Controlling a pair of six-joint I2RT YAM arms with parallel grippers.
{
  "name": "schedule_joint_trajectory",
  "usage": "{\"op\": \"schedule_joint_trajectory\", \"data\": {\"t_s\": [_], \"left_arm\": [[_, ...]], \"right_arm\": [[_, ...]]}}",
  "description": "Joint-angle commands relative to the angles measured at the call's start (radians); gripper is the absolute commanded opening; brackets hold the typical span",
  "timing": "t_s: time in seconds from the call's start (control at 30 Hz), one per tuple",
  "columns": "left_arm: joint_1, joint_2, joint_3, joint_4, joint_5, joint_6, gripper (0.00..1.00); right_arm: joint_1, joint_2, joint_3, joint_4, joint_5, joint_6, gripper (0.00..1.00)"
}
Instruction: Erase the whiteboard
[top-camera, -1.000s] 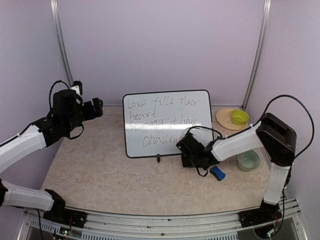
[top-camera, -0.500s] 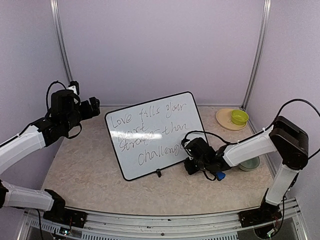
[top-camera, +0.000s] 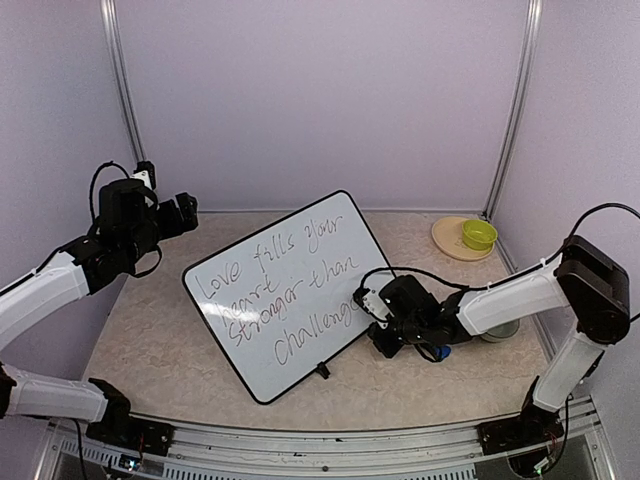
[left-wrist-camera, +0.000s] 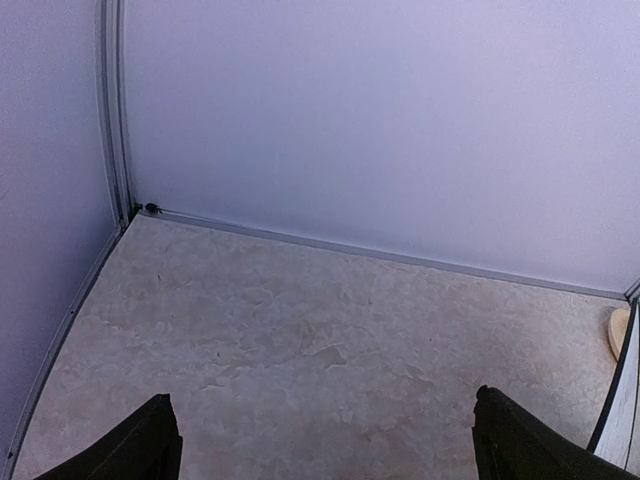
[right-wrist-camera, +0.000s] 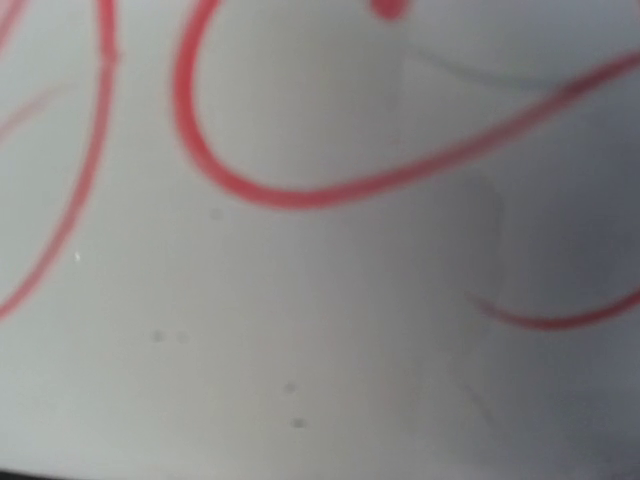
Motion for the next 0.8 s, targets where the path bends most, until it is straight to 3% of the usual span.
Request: {"op": "schedule_joint_trajectory", "data": {"t_s": [0.0,0.17,0.33,0.43,0.77], "left_arm": [[0.008,-0.019,-0.013,0.024,-0.002,-0.008,0.99],[0.008,-0.024,-0.013,0.024,-0.001,-0.009,0.99],[0.009,-0.030,-0.015,0.024,0.001,-0.010,0.99],[0.009,-0.031,-0.014,0.023,0.004,-0.011,0.99],[0.010,-0.021,-0.001,0.009,0.017,-0.019,0.99]], "right_arm": [[-0.001,-0.036,-0.010,-0.039,-0.011,-0.074,0.00],[-0.003,-0.042,0.014,-0.086,0.008,-0.059,0.03],[-0.003,-0.136,0.039,-0.167,-0.051,-0.024,0.53],[-0.003,-0.217,0.046,-0.227,-0.071,0.020,0.69],[-0.034,-0.387,0.050,-0.531,0.012,0.241,0.74]]}}
